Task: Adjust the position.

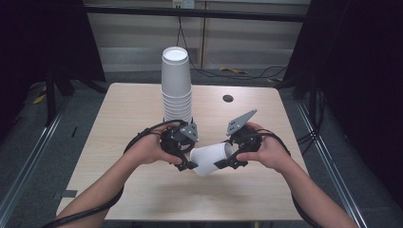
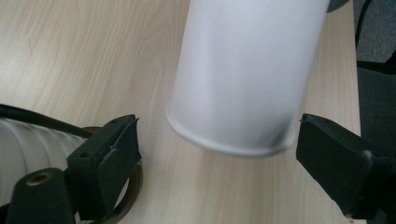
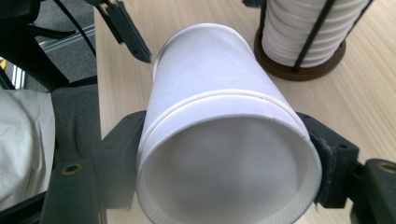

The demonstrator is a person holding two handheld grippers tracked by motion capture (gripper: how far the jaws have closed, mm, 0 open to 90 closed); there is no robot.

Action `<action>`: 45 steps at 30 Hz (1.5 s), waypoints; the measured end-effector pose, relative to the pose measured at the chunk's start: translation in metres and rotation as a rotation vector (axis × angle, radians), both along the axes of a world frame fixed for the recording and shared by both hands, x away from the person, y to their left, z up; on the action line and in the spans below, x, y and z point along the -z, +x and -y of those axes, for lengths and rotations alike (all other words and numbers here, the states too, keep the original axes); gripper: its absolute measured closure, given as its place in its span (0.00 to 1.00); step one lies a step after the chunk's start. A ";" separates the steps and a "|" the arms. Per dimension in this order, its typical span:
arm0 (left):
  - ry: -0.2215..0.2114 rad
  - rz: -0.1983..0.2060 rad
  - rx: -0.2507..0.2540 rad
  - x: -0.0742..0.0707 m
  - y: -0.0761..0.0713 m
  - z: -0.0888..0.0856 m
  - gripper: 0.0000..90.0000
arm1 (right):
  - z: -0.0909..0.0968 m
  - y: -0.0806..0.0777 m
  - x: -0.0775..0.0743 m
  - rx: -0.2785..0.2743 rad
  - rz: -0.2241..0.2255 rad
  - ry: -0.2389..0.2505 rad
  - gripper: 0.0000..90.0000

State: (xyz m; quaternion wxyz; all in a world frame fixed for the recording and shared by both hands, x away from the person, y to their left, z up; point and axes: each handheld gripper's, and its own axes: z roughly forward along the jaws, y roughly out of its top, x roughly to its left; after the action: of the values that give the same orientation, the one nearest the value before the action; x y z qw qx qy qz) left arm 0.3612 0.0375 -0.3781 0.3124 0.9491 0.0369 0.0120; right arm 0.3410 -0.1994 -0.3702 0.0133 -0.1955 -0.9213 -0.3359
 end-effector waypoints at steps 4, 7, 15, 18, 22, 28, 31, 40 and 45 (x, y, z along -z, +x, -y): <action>-0.013 -0.005 -0.013 0.000 -0.001 -0.009 0.15 | 0.007 0.000 0.001 0.026 0.003 0.038 0.27; -0.024 -0.015 -0.024 0.002 0.000 -0.014 0.15 | 0.011 0.001 0.001 0.035 0.012 0.053 0.27; -0.047 -0.050 -0.063 0.017 -0.001 -0.016 0.15 | 0.011 0.001 0.000 0.048 0.021 0.082 0.27; -0.048 -0.067 -0.062 0.023 -0.002 -0.015 0.16 | 0.011 0.001 0.001 0.054 0.015 0.096 0.27; -0.061 -0.081 -0.059 0.029 -0.004 -0.014 0.16 | 0.012 0.000 0.001 0.055 0.021 0.100 0.27; -0.078 -0.103 -0.065 0.034 -0.004 -0.009 0.16 | 0.012 0.000 0.000 0.056 0.032 0.109 0.27; -0.080 -0.107 -0.066 0.036 -0.004 -0.007 0.16 | 0.011 0.000 0.000 0.052 0.032 0.109 0.27; -0.111 -0.112 -0.081 0.038 -0.002 -0.006 0.17 | 0.009 -0.001 0.001 0.048 0.024 0.127 0.27; -0.123 -0.124 -0.093 0.037 -0.001 -0.006 0.17 | 0.009 -0.001 0.002 0.045 0.016 0.136 0.27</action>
State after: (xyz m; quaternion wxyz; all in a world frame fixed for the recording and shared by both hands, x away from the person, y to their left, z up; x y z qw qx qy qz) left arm 0.3599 0.0435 -0.4155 0.3665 0.9243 0.1007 -0.0344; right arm 0.3396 -0.2080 -0.3724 0.0114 -0.2122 -0.8918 -0.3994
